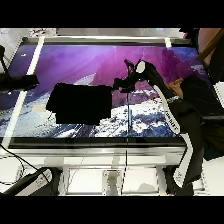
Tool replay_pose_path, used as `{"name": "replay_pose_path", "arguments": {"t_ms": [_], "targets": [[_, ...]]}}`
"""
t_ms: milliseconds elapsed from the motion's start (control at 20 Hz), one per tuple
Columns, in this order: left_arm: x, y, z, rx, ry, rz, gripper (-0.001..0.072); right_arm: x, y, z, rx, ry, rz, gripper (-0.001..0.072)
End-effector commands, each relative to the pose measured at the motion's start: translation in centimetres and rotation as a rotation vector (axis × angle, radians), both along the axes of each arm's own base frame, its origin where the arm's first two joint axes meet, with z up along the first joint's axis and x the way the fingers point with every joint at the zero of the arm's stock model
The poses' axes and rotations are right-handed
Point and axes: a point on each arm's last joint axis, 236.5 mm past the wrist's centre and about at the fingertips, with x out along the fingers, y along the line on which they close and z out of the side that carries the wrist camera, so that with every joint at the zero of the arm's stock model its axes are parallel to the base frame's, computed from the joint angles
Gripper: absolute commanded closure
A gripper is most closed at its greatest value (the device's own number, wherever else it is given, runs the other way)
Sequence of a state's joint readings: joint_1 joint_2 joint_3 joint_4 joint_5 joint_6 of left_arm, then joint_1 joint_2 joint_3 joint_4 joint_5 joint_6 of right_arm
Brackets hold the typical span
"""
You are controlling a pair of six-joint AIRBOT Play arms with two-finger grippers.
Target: Fold the clothes and pants, and hang the long-sleeved shirts on hangers.
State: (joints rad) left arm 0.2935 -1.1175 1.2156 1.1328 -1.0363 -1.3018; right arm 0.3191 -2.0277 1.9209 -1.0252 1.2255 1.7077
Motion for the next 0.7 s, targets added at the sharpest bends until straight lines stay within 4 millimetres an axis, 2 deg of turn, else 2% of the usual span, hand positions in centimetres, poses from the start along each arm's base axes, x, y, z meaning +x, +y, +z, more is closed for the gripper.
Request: {"name": "replay_pose_path", "arguments": {"t_ms": [0, 150, 300, 500, 650], "targets": [[0.0, 0.0, 0.0, 0.000, 0.001, 0.000, 0.0690, -1.7, 3.1, -2.2, 0.171, 0.177, -0.039, 0.0159], [0.0, 0.0, 0.0, 0.000, 0.001, 0.000, 0.0690, -2.6, 6.0, -3.3, 0.317, 0.282, -0.055, 0.0130], [-0.1, 0.0, 0.0, 0.000, 0.002, -0.001, 0.0690, -3.8, 7.2, -4.9, 0.292, 0.306, -0.026, 0.0130], [-0.1, 0.0, 0.0, 0.000, 0.002, -0.001, 0.0690, -5.2, 9.1, -5.3, 0.275, 0.297, 0.017, 0.0130], [-0.2, -0.1, -0.1, -0.001, 0.007, -0.003, 0.0690, -5.1, 9.7, -5.2, 0.280, 0.280, 0.012, 0.0131]]}}
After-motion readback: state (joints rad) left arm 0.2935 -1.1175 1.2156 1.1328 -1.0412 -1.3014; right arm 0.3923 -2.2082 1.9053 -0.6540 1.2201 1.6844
